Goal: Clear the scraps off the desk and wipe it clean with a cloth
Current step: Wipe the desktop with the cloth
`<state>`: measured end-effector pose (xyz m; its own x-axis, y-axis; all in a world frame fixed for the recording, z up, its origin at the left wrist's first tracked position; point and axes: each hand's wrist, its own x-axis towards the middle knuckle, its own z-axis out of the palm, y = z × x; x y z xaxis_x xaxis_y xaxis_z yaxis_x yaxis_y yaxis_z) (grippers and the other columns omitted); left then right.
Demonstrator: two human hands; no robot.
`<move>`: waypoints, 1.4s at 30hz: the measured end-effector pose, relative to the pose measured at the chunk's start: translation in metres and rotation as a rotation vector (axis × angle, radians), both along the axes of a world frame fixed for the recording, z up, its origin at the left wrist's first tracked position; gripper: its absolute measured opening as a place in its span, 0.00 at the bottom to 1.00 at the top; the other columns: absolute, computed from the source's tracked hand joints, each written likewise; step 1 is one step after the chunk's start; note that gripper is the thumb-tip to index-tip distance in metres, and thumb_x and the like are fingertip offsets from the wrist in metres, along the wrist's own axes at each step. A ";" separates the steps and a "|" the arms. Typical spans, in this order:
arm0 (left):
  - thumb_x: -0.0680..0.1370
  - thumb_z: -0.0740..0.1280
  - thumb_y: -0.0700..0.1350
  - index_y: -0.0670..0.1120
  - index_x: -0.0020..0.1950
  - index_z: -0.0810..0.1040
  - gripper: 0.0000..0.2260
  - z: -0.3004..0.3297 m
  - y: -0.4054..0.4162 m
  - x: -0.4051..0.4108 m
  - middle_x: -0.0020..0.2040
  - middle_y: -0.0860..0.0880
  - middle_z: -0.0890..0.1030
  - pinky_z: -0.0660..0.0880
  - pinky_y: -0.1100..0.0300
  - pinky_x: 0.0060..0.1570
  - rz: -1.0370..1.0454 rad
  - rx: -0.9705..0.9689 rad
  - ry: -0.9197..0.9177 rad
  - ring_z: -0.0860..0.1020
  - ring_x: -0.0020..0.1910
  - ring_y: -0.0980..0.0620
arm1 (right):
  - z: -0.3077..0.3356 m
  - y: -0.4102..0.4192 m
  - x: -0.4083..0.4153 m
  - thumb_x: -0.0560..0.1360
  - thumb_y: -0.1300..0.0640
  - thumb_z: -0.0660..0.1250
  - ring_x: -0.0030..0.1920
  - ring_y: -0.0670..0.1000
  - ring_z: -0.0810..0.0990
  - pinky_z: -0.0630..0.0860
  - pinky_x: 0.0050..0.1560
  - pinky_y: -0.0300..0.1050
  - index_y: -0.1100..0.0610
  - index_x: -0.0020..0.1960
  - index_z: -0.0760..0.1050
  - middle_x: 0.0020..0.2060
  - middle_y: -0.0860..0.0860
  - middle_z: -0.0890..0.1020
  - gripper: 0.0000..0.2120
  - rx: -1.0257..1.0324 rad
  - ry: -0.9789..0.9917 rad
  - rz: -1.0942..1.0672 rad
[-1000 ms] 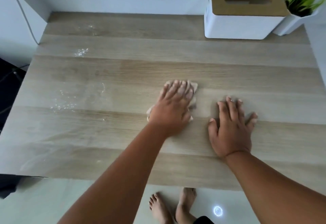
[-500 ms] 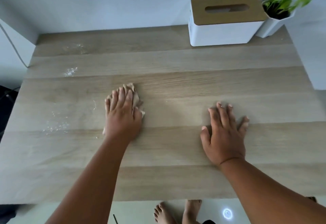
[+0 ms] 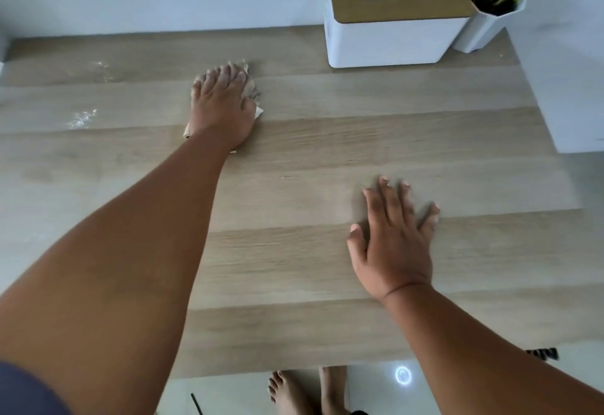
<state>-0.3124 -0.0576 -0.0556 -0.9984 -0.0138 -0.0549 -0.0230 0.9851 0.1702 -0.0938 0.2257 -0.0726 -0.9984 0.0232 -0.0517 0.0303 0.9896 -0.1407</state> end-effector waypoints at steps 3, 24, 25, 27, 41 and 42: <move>0.78 0.52 0.54 0.52 0.82 0.62 0.31 0.003 0.016 0.027 0.83 0.47 0.61 0.50 0.45 0.81 -0.122 0.023 0.000 0.57 0.82 0.44 | 0.003 0.000 0.000 0.77 0.41 0.51 0.83 0.58 0.49 0.45 0.76 0.76 0.51 0.79 0.62 0.83 0.51 0.56 0.33 0.001 -0.016 -0.001; 0.79 0.58 0.53 0.49 0.82 0.63 0.30 0.001 0.079 0.316 0.84 0.50 0.58 0.53 0.44 0.81 -0.186 0.171 -0.020 0.51 0.84 0.49 | 0.012 0.000 0.007 0.74 0.45 0.56 0.79 0.63 0.60 0.49 0.73 0.80 0.54 0.72 0.73 0.75 0.53 0.72 0.29 -0.115 0.021 -0.017; 0.79 0.58 0.52 0.49 0.82 0.63 0.30 0.003 0.076 0.322 0.84 0.50 0.58 0.52 0.44 0.81 -0.167 0.174 -0.019 0.51 0.84 0.50 | 0.013 -0.001 0.008 0.74 0.45 0.57 0.78 0.63 0.61 0.49 0.72 0.80 0.55 0.72 0.74 0.73 0.55 0.74 0.29 -0.124 0.030 -0.016; 0.80 0.58 0.51 0.49 0.82 0.62 0.30 0.008 0.071 0.330 0.84 0.50 0.57 0.52 0.44 0.81 -0.132 0.169 -0.023 0.50 0.84 0.50 | 0.015 -0.004 0.009 0.73 0.47 0.58 0.77 0.65 0.63 0.51 0.72 0.79 0.56 0.70 0.76 0.69 0.58 0.77 0.28 -0.140 0.051 -0.019; 0.81 0.62 0.47 0.48 0.82 0.62 0.29 0.018 0.011 0.361 0.84 0.50 0.56 0.47 0.47 0.82 0.060 0.175 -0.025 0.49 0.84 0.49 | 0.012 -0.119 0.055 0.69 0.62 0.67 0.74 0.68 0.69 0.60 0.76 0.69 0.62 0.58 0.83 0.67 0.62 0.78 0.18 -0.471 0.169 0.192; 0.81 0.63 0.46 0.48 0.82 0.63 0.28 0.018 0.004 0.364 0.84 0.49 0.56 0.48 0.47 0.82 0.066 0.178 -0.018 0.50 0.84 0.49 | 0.012 -0.128 0.058 0.69 0.62 0.69 0.74 0.68 0.68 0.60 0.76 0.69 0.62 0.59 0.83 0.68 0.62 0.77 0.18 -0.458 0.147 0.209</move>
<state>0.0512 -0.0537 -0.0374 -0.9945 -0.0674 -0.0800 -0.0908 0.9357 0.3409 -0.0363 0.0976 -0.0602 -0.9768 -0.1697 0.1309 -0.2140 0.8085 -0.5483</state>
